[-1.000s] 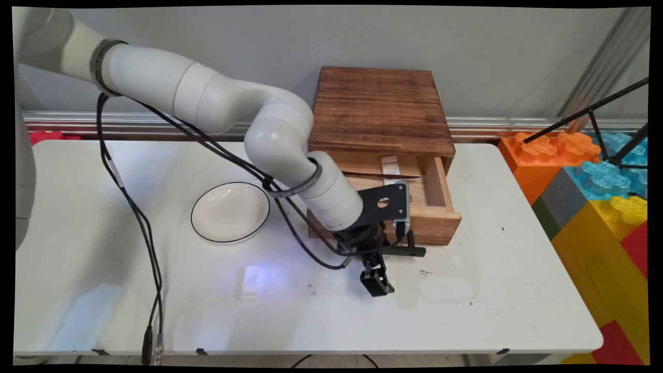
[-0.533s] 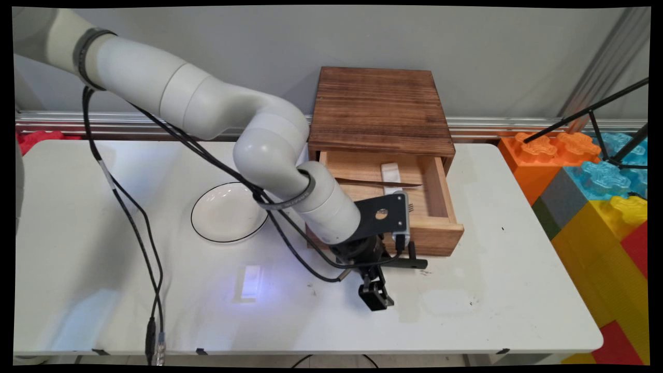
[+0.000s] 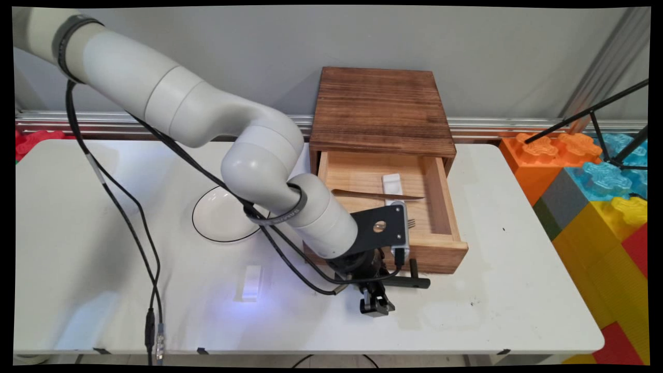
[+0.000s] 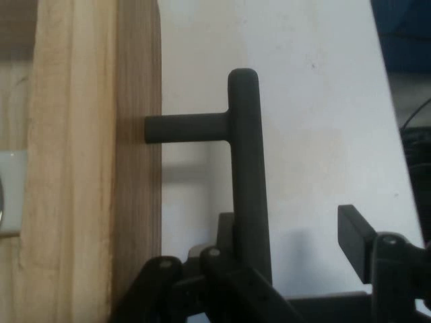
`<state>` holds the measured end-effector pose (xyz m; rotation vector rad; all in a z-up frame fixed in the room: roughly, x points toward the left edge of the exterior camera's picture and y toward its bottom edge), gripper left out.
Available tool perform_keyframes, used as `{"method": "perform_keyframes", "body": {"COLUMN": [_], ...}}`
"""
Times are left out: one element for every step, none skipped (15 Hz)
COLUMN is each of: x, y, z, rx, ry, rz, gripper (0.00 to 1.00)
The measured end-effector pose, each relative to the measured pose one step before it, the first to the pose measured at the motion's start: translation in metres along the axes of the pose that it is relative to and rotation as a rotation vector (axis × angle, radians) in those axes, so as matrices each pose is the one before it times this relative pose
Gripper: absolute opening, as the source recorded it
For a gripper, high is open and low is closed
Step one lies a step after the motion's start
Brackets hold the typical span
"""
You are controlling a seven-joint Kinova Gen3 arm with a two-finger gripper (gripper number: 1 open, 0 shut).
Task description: Open the drawer
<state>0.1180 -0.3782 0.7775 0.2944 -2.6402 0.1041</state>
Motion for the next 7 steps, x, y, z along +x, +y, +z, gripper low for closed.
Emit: {"method": "perform_keyframes", "body": {"x": [-0.00071, 0.00006, 0.00064, 0.00015, 0.00008, -0.00005, -0.00013], "y": [0.00346, 0.00173, 0.00128, 0.00186, 0.00159, 0.00104, 0.0016], "z": [-0.00078, -0.00025, -0.00021, -0.00049, -0.00068, -0.00038, -0.00058], "rx": [0.00072, 0.00003, 0.00021, 0.0002, -0.00049, -0.00072, -0.0022], "ry": [0.00144, 0.00078, 0.00123, 0.00049, 0.0011, 0.00026, -0.00008], "rz": [-0.00472, -0.00119, -0.00108, -0.00104, -0.0014, -0.00066, 0.00191], "gripper": [0.0, 0.0, 0.0, 0.0, 0.0, 0.0, 1.0]}}
